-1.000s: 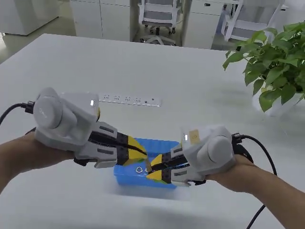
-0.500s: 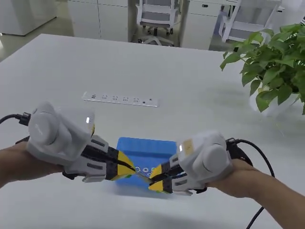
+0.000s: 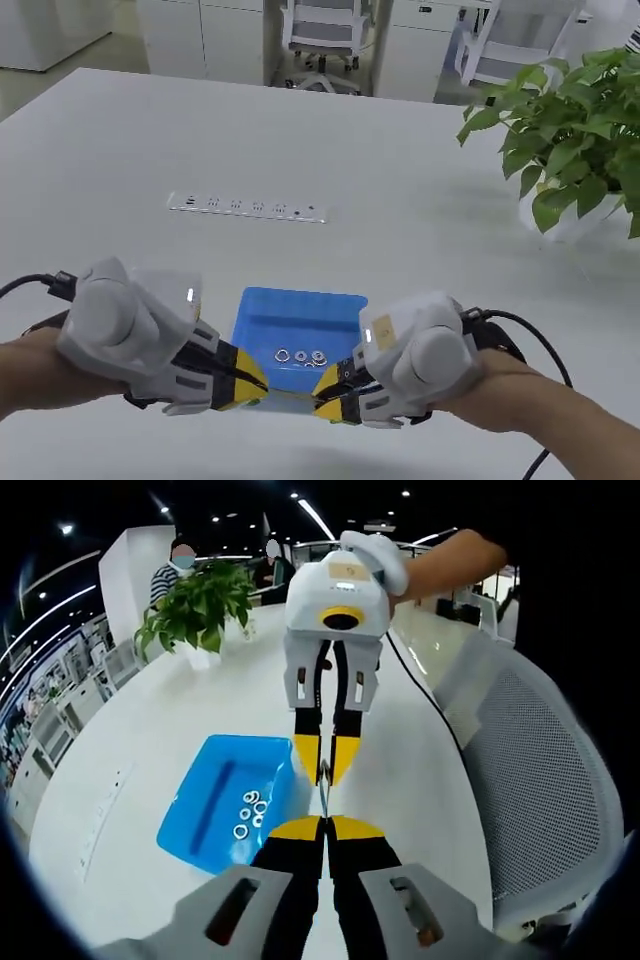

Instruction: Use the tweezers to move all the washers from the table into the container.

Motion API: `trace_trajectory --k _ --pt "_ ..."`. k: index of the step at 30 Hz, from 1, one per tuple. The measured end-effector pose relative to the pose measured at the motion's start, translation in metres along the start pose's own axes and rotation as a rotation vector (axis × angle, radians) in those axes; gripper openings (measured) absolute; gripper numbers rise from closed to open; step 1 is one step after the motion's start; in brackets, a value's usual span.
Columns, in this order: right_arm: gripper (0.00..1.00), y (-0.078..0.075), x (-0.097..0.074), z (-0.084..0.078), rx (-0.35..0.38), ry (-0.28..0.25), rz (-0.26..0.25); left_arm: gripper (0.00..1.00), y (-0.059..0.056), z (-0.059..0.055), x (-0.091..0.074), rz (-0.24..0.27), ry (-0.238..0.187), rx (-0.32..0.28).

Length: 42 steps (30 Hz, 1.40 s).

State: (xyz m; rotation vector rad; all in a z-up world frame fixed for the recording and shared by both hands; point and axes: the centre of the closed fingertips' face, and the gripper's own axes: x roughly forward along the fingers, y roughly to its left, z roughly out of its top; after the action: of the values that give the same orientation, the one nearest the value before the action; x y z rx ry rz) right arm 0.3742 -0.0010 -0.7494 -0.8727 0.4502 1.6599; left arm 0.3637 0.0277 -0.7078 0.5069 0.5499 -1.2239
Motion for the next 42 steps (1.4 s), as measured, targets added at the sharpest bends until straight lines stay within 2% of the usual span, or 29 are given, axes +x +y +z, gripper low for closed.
trace_trajectory --k 2,4,9,15,21,28,35,36,42 --pt "0.08 0.002 0.002 -0.003 0.009 0.002 -0.003 0.05 -0.001 -0.008 0.004 -0.006 0.024 0.001" --pt "0.08 0.004 0.005 -0.005 0.023 0.002 -0.001 0.05 -0.004 -0.017 0.007 -0.018 0.069 0.011" --pt "0.08 0.009 0.014 -0.012 0.043 0.018 0.008 0.05 -0.005 -0.026 0.014 -0.027 0.082 0.001" --pt "0.08 0.012 0.022 -0.018 0.053 0.034 0.007 0.05 -0.005 -0.044 0.024 -0.040 0.136 0.006" --pt "0.09 0.012 0.031 -0.028 0.064 0.059 0.004 0.05 -0.004 -0.052 0.035 -0.047 0.176 0.014" --pt "0.09 0.013 0.036 -0.036 0.091 0.070 0.010 0.05 -0.004 -0.060 0.043 -0.058 0.201 0.015" --pt "0.10 0.016 0.041 -0.038 0.102 0.077 0.023 0.05 -0.006 -0.069 0.048 -0.069 0.231 0.012" --pt "0.10 0.016 0.041 -0.037 0.105 0.067 0.023 0.05 -0.007 -0.072 0.048 -0.076 0.247 0.016" --pt "0.10 0.015 0.042 -0.036 0.107 0.062 0.026 0.05 -0.006 -0.074 0.047 -0.071 0.258 0.009"
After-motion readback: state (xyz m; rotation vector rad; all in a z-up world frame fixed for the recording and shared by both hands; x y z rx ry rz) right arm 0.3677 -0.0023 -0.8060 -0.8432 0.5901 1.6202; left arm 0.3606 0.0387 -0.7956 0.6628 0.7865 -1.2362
